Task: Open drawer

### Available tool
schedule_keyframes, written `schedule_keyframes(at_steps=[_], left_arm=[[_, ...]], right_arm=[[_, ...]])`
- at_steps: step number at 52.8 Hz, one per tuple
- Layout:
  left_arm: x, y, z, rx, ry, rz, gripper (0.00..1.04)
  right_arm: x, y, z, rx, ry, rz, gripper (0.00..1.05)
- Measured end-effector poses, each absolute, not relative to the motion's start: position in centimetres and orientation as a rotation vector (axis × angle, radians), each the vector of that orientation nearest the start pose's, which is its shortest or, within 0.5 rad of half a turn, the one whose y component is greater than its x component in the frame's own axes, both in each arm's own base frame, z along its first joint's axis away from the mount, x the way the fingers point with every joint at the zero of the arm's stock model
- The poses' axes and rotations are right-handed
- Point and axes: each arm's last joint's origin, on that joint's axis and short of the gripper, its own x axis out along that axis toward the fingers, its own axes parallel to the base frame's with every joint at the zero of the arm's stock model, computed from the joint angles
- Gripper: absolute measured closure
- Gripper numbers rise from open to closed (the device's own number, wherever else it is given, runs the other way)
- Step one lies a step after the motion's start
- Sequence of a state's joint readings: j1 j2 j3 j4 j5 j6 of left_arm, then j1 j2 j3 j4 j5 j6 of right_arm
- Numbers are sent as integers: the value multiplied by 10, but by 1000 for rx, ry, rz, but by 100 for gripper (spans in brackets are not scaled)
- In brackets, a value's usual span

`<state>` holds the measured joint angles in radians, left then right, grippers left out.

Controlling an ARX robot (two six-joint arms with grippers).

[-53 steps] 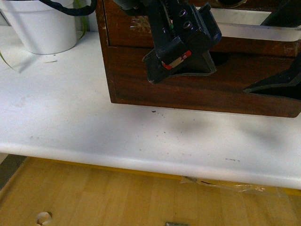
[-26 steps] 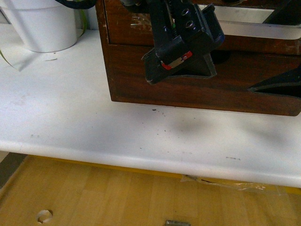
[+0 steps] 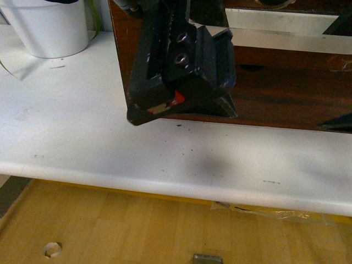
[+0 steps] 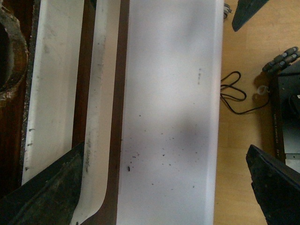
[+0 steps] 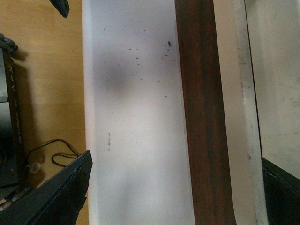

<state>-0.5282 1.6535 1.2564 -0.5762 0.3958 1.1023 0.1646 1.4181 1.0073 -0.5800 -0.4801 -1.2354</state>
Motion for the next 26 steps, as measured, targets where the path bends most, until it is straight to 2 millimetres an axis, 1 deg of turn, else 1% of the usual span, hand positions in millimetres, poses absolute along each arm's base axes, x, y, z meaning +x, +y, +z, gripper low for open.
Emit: schedule_keyframes(at_steps=[17,26], left_arm=[[253,-172,252,1059,414,-1372,6],[248,-168,252,1053,363,-1346,6]], right_arm=[[240,57,241,-965,445,1178,9],[235,56,242,-909,411,1183,9]])
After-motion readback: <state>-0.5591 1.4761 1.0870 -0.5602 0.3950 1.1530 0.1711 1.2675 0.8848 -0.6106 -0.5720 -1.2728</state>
